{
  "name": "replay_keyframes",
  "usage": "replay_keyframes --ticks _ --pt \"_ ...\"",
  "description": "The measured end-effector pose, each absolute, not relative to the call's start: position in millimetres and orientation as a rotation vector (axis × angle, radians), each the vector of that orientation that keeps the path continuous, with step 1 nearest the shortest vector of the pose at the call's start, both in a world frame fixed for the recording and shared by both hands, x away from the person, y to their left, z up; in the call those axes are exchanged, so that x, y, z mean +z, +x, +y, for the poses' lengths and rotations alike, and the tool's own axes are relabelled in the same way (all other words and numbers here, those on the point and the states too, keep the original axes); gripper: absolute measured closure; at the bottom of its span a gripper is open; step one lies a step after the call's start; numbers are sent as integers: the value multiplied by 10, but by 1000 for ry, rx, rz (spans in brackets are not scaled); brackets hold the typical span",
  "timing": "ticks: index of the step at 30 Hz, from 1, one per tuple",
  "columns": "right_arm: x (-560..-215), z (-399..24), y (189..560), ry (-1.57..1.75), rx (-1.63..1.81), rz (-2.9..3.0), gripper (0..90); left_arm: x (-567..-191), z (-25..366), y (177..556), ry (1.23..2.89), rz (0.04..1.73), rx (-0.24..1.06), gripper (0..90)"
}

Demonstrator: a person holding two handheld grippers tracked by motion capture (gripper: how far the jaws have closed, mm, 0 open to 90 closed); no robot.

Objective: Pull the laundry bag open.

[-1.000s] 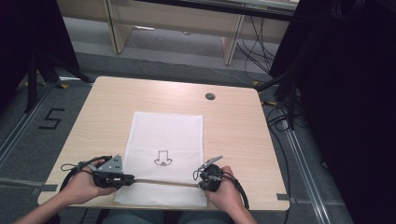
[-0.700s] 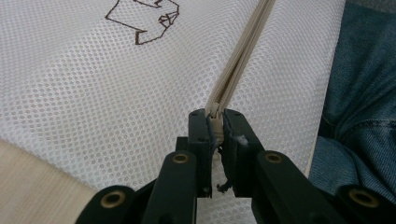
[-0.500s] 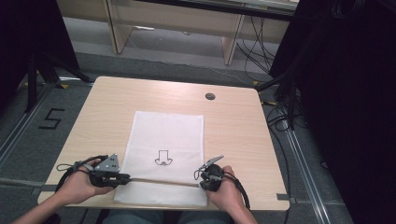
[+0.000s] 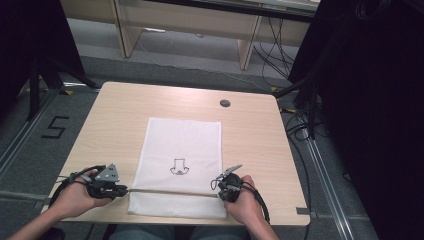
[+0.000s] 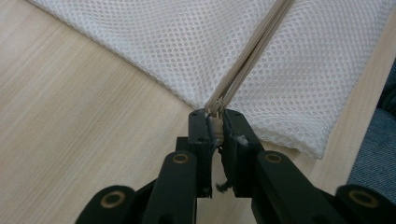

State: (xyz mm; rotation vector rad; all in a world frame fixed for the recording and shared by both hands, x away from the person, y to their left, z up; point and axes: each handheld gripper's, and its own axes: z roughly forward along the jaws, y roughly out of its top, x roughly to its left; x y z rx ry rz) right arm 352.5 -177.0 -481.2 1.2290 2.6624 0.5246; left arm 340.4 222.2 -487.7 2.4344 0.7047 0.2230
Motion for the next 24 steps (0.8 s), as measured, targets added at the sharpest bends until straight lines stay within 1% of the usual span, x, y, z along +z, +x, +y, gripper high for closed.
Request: replay_keyframes --ticks 5,14,21,23,24 --pt "-4803 -1769 3532 1237 497 2652 900 -4902 2165 3436 2460 695 268 819" --pt "-4804 -1767 3554 1234 479 2634 900 -4922 2146 3465 2448 700 268 818" --pt "-4811 -1769 3531 1202 499 2626 897 -4904 2221 3502 2328 712 261 806" --pt "-4803 -1792 3529 1230 529 2620 869 -4883 2234 3494 2284 723 260 796" --pt "-4801 -1800 3528 1241 553 2610 837 -4874 2242 3495 2280 709 274 782"
